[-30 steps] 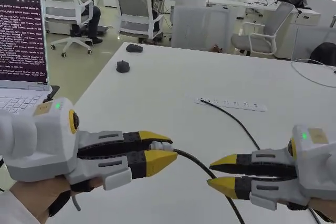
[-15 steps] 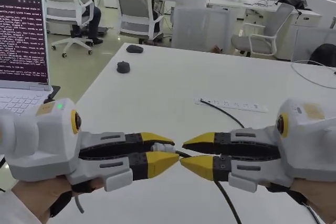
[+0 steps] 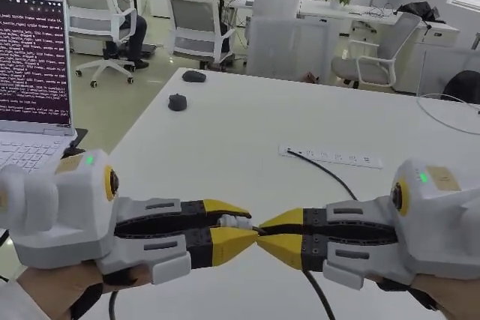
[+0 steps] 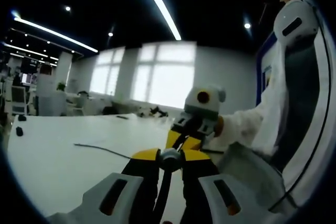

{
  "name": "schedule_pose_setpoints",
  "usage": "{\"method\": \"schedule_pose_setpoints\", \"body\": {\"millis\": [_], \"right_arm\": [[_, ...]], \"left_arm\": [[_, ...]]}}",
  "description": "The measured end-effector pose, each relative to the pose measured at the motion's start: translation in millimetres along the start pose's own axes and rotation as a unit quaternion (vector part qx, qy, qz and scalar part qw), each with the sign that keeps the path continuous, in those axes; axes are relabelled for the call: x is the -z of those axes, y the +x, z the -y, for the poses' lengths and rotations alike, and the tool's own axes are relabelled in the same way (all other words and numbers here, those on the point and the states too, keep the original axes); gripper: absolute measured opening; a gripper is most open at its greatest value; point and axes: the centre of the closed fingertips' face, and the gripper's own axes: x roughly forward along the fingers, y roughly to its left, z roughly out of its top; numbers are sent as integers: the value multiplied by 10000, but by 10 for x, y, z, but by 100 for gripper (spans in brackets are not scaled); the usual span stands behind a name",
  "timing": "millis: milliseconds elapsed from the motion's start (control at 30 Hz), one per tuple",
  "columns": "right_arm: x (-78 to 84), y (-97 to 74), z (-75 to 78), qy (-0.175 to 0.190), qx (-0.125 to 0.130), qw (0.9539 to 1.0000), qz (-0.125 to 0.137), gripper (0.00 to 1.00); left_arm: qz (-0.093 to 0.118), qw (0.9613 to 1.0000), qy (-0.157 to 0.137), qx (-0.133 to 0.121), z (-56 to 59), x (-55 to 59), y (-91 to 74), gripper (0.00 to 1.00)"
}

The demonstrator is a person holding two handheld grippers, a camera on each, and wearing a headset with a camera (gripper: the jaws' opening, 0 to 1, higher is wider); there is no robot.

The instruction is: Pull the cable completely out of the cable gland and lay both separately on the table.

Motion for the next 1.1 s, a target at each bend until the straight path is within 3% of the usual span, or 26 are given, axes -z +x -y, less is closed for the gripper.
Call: {"method": "schedule_pose_setpoints", "body": {"millis": [400, 833, 1100], "right_arm": [[42, -19, -3, 24, 50, 10000, -29, 3], [227, -116, 67, 58, 197, 9996, -209, 3], [443, -186, 111, 8, 306, 9975, -643, 3]], "left_arm": [[-23, 10000, 23, 1, 2, 12, -5, 16], [15, 10000, 35, -57, -17, -8, -11, 16], [-8, 10000, 37, -67, -10, 0, -11, 16]]}}
